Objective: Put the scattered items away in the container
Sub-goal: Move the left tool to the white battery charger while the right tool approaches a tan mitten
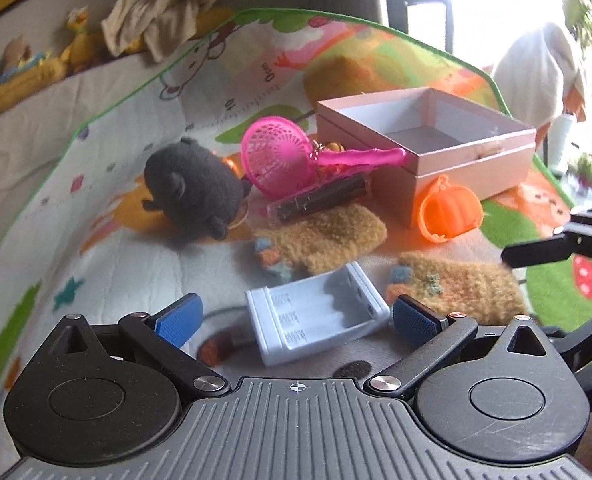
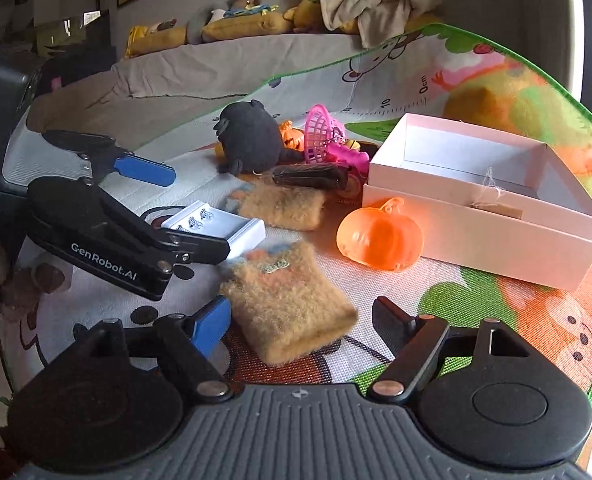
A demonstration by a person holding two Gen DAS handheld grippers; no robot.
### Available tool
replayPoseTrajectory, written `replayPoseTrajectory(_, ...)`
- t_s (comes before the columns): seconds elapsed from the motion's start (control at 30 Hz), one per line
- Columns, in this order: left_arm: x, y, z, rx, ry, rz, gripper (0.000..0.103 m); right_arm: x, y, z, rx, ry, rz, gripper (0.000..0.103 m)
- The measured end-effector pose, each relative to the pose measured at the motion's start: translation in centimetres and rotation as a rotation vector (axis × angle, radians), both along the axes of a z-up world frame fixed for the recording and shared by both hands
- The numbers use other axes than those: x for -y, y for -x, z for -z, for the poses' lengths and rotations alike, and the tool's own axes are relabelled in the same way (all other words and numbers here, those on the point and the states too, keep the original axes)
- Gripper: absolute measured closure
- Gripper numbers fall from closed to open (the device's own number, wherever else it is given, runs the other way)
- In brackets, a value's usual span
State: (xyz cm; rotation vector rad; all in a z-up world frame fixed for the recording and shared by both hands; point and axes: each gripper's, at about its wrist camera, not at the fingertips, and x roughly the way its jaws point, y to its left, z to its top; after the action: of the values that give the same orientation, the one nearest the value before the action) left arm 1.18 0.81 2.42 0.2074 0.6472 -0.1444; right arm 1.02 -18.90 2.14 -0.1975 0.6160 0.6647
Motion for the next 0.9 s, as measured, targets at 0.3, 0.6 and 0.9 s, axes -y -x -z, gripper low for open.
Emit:
replayPoseTrajectory(0.3,-1.3,-1.8,0.5,-0.092,0.009,0.225,0.000,0.7,-0.6,0.1,-0.015,-0.039,0.030,0.018)
replayPoseTrajectory(0.6,-3.1,-3.8,1.6,-0.147,0.139,0.153,0.000,0.8,-0.5,0.1,-0.014,-0.052,0.033,0.017)
replayPoseTrajectory(0.9,-1.5,0.1,0.8,-0.109,0.095,0.121,0.039,0.6,-0.6,0.2,-0.024,-0.042,0.029,0.017)
